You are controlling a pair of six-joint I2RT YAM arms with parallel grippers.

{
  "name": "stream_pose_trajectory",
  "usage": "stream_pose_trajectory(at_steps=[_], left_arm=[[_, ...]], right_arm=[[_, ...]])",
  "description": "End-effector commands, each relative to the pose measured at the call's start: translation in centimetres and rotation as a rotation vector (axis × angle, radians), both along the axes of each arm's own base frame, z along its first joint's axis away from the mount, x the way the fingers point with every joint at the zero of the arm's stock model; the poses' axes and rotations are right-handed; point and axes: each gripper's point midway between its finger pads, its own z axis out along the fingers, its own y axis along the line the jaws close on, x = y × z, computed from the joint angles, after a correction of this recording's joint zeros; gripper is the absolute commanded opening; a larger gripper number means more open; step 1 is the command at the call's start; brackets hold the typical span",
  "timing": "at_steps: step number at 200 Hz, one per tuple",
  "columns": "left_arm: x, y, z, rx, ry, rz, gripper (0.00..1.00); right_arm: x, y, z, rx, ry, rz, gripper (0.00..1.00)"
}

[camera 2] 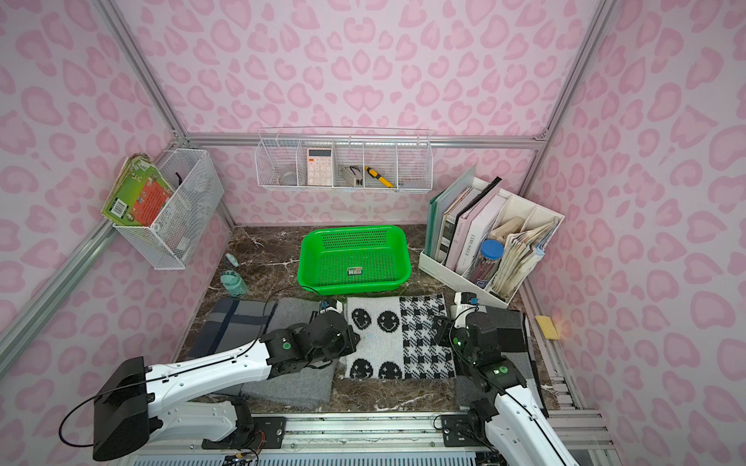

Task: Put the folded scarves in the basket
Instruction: Pick up the scarf at the center of the board, then place the scarf in the basket.

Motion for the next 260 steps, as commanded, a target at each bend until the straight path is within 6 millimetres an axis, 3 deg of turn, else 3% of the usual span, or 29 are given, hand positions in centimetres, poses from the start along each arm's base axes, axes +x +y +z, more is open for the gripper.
stream_pose_trajectory(at_steps=[1,82,124,166,211,238,260], left_arm=[[0.2,0.3,0.8,0.011,-0.055,-0.024,0.00],[1.1,1.5,4.0,0.103,-0.211,-0.083,0.00],[0.8,2.0,4.4,0.103,-0.231,-0.089,0.00],[1.4,4.1,5.7,0.136,-0.282,-0.011,0.00],[2.4,4.5,8.8,0.156,-0.373,0.008,0.00],[2.4,4.6,8.9,0.138,-0.372,0.026,0.00],[2.3,4.3,9.3,0.103,-0.379,0.023,0.00]], right_arm=[[0.3,0.1,1.3,0.014,-0.039,0.002,0.00],[0.3,1.7,4.8,0.061,-0.113,0.076,0.00],[0.0,2.8,6.2,0.077,-0.138,0.093,0.00],[0.0,3.9,7.5,0.053,-0.142,0.106,0.00],[0.5,4.4,7.3,0.031,-0.137,0.115,0.00],[0.5,3.9,6.4,0.012,-0.095,0.083,0.00],[0.4,4.0,6.8,0.033,-0.128,0.085,0.00]])
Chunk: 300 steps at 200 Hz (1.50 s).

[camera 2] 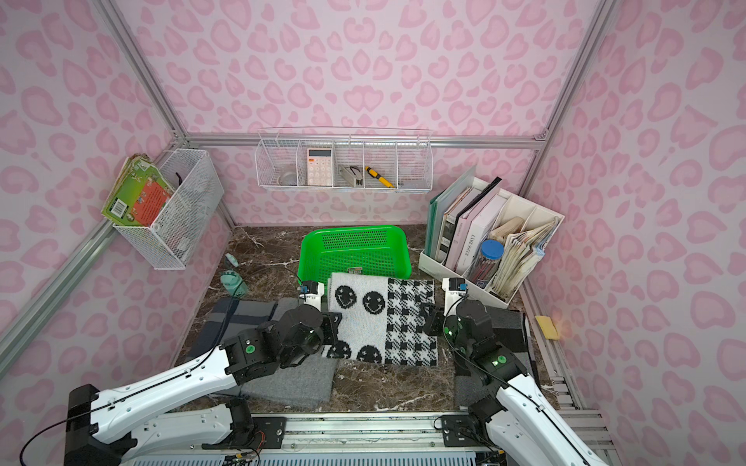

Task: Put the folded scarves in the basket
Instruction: Place the scarf in the basket.

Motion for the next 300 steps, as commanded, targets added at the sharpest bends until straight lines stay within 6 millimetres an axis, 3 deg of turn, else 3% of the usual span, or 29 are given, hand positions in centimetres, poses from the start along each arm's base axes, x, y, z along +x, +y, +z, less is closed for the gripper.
stream_pose_trajectory(at_steps=[1,35,103,195,252,300], left_arm=[[0.5,0.0,1.0,-0.030,-0.034,0.019,0.00],[0.2,0.0,1.7,-0.012,-0.038,-0.006,0.00],[1.0,1.6,0.7,0.085,-0.071,0.045,0.00],[2.0,0.0,0.6,0.076,-0.091,0.012,0.00],[3.7,-0.5,1.9,0.073,-0.094,0.026,0.00],[5.4,0.4,2.8,0.094,-0.113,0.056,0.00]], right_arm=[[0.2,-0.2,0.6,0.014,-0.034,-0.016,0.00],[0.5,0.0,1.3,0.014,-0.053,-0.013,0.00],[0.9,0.0,2.3,0.011,-0.115,-0.022,0.00],[1.0,-0.2,1.7,-0.006,-0.090,-0.038,0.00],[2.4,0.5,3.7,-0.036,-0.097,-0.053,0.00],[4.3,2.4,4.3,-0.082,-0.082,-0.046,0.00]])
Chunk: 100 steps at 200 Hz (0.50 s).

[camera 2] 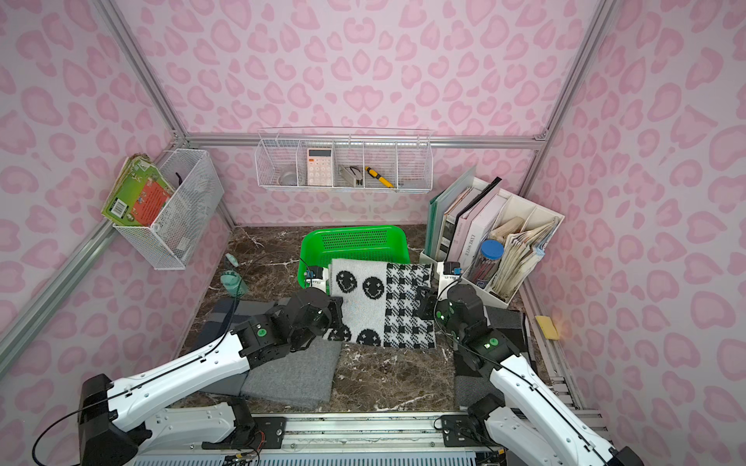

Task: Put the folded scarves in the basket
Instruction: Place the scarf in the basket.

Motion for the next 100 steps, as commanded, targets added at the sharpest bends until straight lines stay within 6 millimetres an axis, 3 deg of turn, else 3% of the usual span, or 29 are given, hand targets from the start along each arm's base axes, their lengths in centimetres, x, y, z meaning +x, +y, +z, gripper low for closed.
stream_pose_trajectory(at_steps=[1,43,100], left_arm=[[1.1,0.3,1.2,0.001,-0.038,0.014,0.00],[3.6,1.4,2.1,-0.023,-0.028,0.037,0.00],[7.4,5.3,4.8,-0.005,-0.078,0.125,0.00]], right_arm=[[1.1,0.6,1.1,-0.025,-0.028,-0.015,0.00],[3.2,3.1,1.7,-0.097,-0.047,0.005,0.00],[8.9,6.6,4.1,-0.205,-0.113,0.006,0.00]])
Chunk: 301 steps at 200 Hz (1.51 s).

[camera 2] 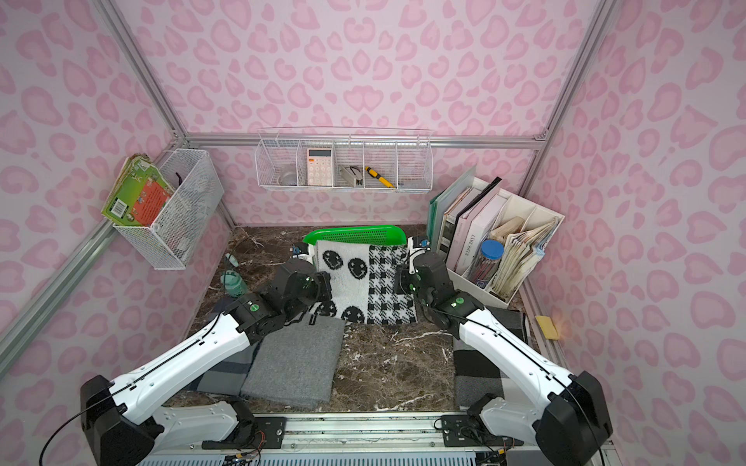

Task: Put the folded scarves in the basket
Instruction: Place the scarf in the basket.

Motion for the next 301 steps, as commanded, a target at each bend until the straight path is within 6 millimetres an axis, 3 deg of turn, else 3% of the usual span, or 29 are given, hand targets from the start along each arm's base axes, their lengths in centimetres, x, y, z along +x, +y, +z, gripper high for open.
stream_pose_trajectory(at_steps=[1,31,58,64,125,210,301], left_arm=[[1.5,1.1,1.4,0.006,-0.045,0.011,0.00],[3.8,2.6,1.2,-0.003,-0.025,0.047,0.00],[6.0,3.7,0.6,-0.005,-0.021,0.074,0.00],[6.5,4.0,0.3,-0.004,-0.015,0.082,0.00],[11.2,5.6,-2.3,-0.008,0.054,0.104,0.00],[16.5,5.7,-5.7,-0.028,0.108,0.119,0.00],[17.8,5.4,-10.9,0.005,0.201,0.121,0.00]], right_arm=[[2.4,0.9,2.0,-0.054,-0.087,-0.006,0.00],[5.7,2.4,3.1,-0.127,-0.126,-0.020,0.00],[8.2,3.6,1.8,-0.194,-0.127,-0.024,0.00],[8.9,3.9,3.0,-0.187,-0.150,-0.033,0.00],[13.8,4.8,0.1,-0.254,-0.129,-0.074,0.00],[18.8,3.7,-4.0,-0.271,-0.076,-0.125,0.00],[20.9,3.8,-9.0,-0.333,0.006,-0.148,0.00]])
